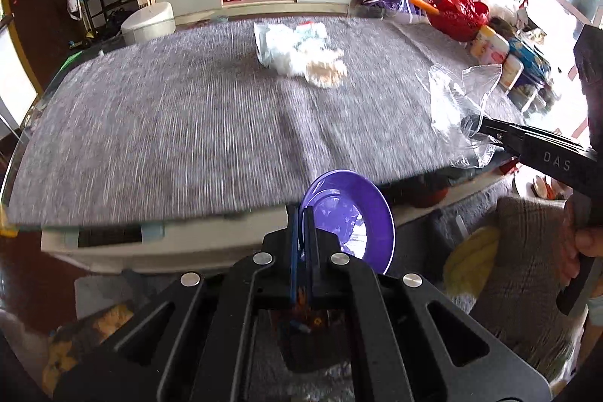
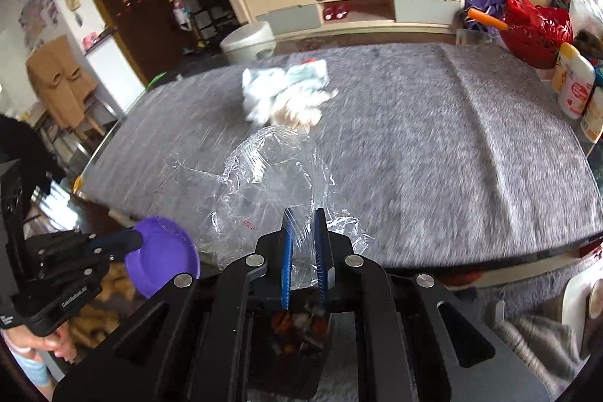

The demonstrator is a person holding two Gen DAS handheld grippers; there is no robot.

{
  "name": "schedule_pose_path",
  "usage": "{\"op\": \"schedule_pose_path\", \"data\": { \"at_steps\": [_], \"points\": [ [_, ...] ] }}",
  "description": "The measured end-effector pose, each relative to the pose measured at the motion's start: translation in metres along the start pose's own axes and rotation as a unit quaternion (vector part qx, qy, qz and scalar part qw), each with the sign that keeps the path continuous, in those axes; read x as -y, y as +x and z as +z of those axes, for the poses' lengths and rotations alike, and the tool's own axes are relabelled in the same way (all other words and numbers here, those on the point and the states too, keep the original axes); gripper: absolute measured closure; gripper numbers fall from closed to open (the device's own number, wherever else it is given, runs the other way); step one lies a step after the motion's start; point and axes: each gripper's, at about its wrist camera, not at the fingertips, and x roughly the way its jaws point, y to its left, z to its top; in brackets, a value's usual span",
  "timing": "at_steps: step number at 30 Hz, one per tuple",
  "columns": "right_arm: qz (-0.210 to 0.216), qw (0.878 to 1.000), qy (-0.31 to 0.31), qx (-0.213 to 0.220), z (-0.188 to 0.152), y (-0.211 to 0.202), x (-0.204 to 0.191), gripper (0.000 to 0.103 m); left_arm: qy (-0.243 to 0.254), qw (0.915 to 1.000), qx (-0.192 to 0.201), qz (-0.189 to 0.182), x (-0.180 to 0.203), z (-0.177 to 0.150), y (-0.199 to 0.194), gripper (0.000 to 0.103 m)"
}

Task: Collect trash
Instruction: 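Lower both tools into the bin and release the plate and bag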

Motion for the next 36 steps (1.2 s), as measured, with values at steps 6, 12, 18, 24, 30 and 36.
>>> {"op": "schedule_pose_path", "data": {
  "at_steps": [6,12,18,24,30,36],
  "points": [
    [0.005,0.999,-0.002,-0.033,-0.042,0.006,-0.01,0.091,0.0,0.9994,-0.033,-0.008,0.008,-0.044,0.01,0.102],
    [0.007,0.997,0.002,-0.079,-0.08,0.03,-0.016,0.091,-0.007,0.9968,-0.078,-0.014,0.01,-0.083,0.041,0.102],
    [0.005,0.992,0.012,-0.124,-0.106,0.062,-0.018,0.091,-0.015,0.9926,-0.117,-0.029,0.01,-0.109,0.071,0.102],
    [0.001,0.984,0.045,-0.175,-0.128,0.097,-0.012,0.09,-0.027,0.9888,-0.143,-0.036,0.005,-0.12,0.097,0.102],
    [0.003,0.978,0.046,-0.202,-0.138,0.119,-0.019,0.087,-0.048,0.983,-0.166,-0.063,0.0,-0.126,0.117,0.102],
    [0.005,0.977,0.053,-0.207,-0.137,0.128,-0.014,0.071,-0.057,0.9807,-0.172,-0.074,-0.001,-0.125,0.125,0.098]
  ]
}}
